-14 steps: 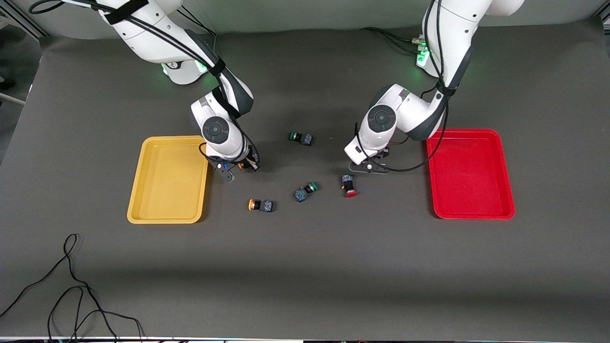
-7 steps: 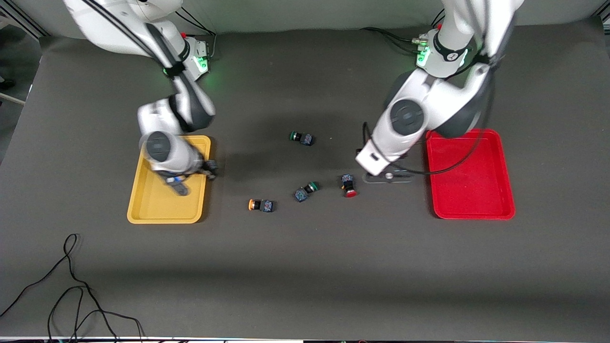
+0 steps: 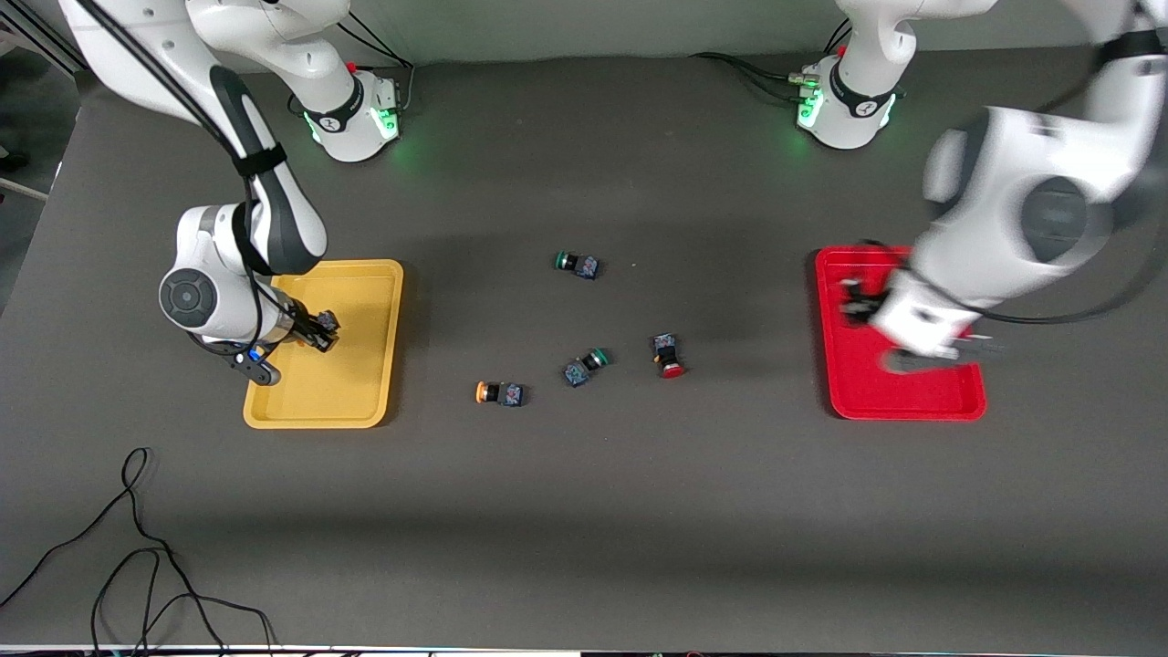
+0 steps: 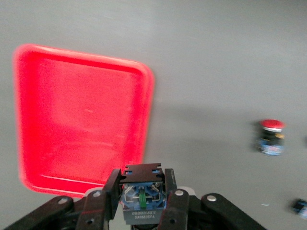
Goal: Place red and yellow buttons in trays
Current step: 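Drop the yellow button in its tray while the left gripper drops red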
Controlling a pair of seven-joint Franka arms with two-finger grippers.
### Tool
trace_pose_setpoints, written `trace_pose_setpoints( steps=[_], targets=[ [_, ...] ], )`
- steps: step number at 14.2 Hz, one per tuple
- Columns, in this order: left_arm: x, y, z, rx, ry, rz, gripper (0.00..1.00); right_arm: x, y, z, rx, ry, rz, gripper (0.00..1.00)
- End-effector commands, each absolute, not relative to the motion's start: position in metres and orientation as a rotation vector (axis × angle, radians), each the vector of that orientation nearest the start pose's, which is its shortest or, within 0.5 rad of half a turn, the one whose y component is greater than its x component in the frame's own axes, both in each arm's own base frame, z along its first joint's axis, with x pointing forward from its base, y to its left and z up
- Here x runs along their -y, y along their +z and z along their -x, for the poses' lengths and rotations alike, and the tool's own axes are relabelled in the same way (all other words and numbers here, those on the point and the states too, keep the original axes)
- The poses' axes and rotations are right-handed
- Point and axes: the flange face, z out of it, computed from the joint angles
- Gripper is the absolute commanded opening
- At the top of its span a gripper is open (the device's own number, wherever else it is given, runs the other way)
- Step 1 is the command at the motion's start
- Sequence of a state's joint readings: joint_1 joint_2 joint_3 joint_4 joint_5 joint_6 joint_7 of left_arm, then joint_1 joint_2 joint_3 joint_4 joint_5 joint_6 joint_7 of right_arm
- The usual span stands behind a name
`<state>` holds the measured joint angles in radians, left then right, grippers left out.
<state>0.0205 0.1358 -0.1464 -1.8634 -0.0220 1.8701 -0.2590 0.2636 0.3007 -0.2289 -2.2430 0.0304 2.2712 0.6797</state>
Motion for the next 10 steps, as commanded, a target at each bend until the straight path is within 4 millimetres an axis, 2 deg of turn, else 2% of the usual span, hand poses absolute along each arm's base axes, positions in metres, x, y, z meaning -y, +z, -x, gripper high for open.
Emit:
trace_pose_setpoints(
  steps=[1,3,4,5,6,7,8,9,10],
  targets=[
    [0.026,0.401,-0.566,0.102,0.201,3.133,0.22,-0.018,0.208,-0.51,-1.071,0.4,3.035,1.0],
    [0.013,0.344,-0.553,0.062,0.122,3.149,0.22,-0.02,0.217,-0.513,-1.078,0.381,3.025,1.0],
    [0.013,0.308,-0.543,0.039,0.106,3.151,0.22,-0.025,0.225,-0.517,-1.082,0.37,3.019,1.0],
    [0.014,0.273,-0.534,0.009,0.081,3.149,0.22,-0.034,0.241,-0.53,-1.091,0.33,3.008,1.0],
    [0.016,0.247,-0.525,0.0,0.059,3.154,0.22,-0.053,0.254,-0.541,-1.117,0.333,2.996,1.0],
    [0.016,0.231,-0.519,-0.008,0.056,3.159,0.22,-0.081,0.274,-0.558,-1.138,0.306,2.979,1.0],
    [0.016,0.225,-0.517,-0.01,0.07,3.161,0.24,-0.105,0.288,-0.574,-1.189,0.274,2.95,1.0],
    [0.017,0.224,-0.517,-0.017,0.072,3.161,0.48,-0.131,0.298,-0.593,-1.259,0.233,2.907,1.0],
    [0.017,0.221,-0.518,-0.034,0.084,3.157,0.98,-0.157,0.303,-0.608,-1.327,0.227,2.867,1.0]
  ],
)
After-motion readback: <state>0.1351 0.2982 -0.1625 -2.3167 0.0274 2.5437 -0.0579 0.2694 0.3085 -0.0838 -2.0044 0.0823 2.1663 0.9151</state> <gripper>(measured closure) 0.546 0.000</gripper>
